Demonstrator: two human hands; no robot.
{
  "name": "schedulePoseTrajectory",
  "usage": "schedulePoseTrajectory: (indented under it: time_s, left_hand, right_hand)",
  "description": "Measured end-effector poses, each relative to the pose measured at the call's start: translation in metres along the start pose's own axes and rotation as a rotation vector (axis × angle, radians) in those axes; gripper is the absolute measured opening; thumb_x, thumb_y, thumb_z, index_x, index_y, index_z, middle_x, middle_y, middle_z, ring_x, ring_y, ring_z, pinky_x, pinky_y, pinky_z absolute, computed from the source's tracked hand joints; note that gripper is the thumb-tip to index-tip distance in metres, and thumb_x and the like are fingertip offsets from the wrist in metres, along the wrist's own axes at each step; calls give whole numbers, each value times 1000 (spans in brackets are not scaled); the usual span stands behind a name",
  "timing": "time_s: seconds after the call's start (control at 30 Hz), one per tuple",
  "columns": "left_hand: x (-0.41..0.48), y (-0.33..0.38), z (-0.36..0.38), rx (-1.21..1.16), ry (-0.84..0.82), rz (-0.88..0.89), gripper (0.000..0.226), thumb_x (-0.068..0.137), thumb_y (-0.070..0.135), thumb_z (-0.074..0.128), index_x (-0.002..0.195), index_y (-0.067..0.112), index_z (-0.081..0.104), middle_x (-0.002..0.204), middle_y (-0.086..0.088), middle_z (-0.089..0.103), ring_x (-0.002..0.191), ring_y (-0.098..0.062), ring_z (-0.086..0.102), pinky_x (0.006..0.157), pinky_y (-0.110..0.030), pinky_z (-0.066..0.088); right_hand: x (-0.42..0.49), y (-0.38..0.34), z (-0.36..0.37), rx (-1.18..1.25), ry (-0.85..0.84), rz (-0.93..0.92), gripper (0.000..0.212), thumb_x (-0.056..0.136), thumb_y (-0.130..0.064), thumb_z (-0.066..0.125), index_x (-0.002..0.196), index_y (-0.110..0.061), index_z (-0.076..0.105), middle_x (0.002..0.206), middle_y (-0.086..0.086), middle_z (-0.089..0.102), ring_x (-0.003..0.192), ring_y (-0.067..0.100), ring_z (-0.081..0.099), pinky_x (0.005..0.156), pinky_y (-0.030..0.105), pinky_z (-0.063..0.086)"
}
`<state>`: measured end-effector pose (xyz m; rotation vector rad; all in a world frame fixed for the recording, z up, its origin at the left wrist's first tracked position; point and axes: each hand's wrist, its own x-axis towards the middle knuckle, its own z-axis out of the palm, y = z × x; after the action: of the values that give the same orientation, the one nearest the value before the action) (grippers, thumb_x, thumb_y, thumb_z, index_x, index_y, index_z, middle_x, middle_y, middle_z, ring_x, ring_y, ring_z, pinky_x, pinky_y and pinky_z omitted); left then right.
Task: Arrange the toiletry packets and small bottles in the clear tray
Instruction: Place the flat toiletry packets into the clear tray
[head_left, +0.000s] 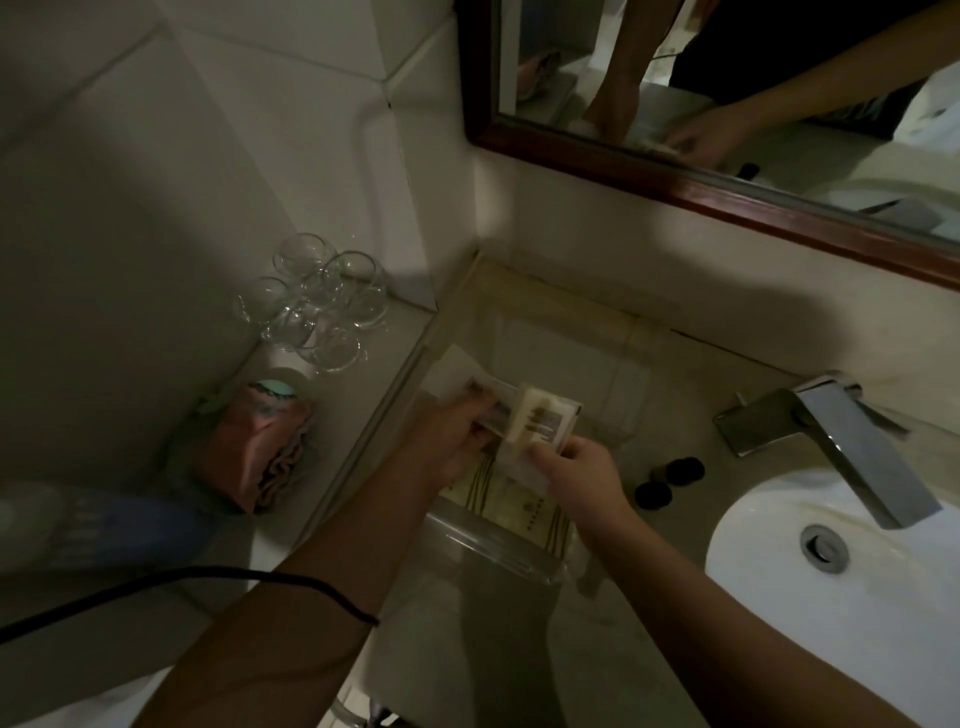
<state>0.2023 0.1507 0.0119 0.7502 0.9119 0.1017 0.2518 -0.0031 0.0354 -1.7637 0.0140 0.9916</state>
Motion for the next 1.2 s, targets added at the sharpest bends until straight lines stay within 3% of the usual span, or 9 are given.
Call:
schedulePoseTrajectory:
  time_s: [0.1,0.23,0.47,0.57,0.7,0.8,0.97,1.07,1.2]
  left_hand:
    - [-4,-7,2,79,-53,13,21,93,5,53,111,-3,60,98,-15,67,89,-25,66,70,-34,59]
    - [1,-11,2,25,6,-15,15,90,2,56,104,0,63,99,-16,68,83,-23,69,64,-34,60]
    - [7,-3,-6,12,168,-32,39,86,11,66,122,0,57,116,-21,65,98,-29,68,64,-34,59]
    - [-2,10,-10,210,301,97,49,69,20,69,116,7,62,108,-15,70,92,-28,70,72,-39,59]
    - [-27,4,-6,622,487,366,56,80,8,57,134,8,43,129,-11,53,114,-26,55,96,-42,48]
    - [-37,-7,-9,1124,291,699,57,79,-2,51,135,6,44,138,-16,42,128,-30,41,106,-39,37]
    - [-27,-22,-23,1890,-109,538,64,89,31,46,147,27,19,158,-5,14,144,-34,16,113,-54,24]
    - [-28,-24,-27,2009,-126,351,80,90,51,45,149,34,-6,161,-5,-12,146,-35,-4,115,-58,8]
    - [-29,-19,-15,1983,-91,330,67,94,50,37,150,30,6,160,-13,-2,146,-37,1,114,-58,9]
  right_hand:
    - [0,1,5,-32,5,-17,12,90,-19,66,98,-15,75,89,3,76,80,16,73,64,30,59]
    - [1,5,6,-27,15,5,9,90,-20,66,94,-17,74,88,2,76,77,14,73,61,30,58]
    - [4,1,1,-32,90,17,7,90,-20,66,86,-19,72,84,0,74,73,13,72,56,28,54]
    - [6,-3,-3,-84,64,49,6,91,-22,64,87,-21,67,90,1,72,78,15,71,61,30,56]
    - [5,-6,-5,-206,73,-27,10,93,-21,60,89,-23,69,92,-2,73,80,11,70,66,32,59]
    - [3,-4,-6,-264,115,-63,13,91,-21,60,93,-17,72,89,-2,74,77,13,71,71,40,62]
    - [-1,-2,-6,-214,165,-75,16,92,-17,59,80,-24,67,83,-2,72,76,15,71,69,41,62]
    - [-5,1,-8,-168,178,-43,18,93,-16,58,81,-29,65,88,-3,72,81,15,70,72,40,61]
    - [-7,2,-10,-155,201,-13,15,94,-16,53,93,-22,67,93,0,72,85,19,70,75,44,60]
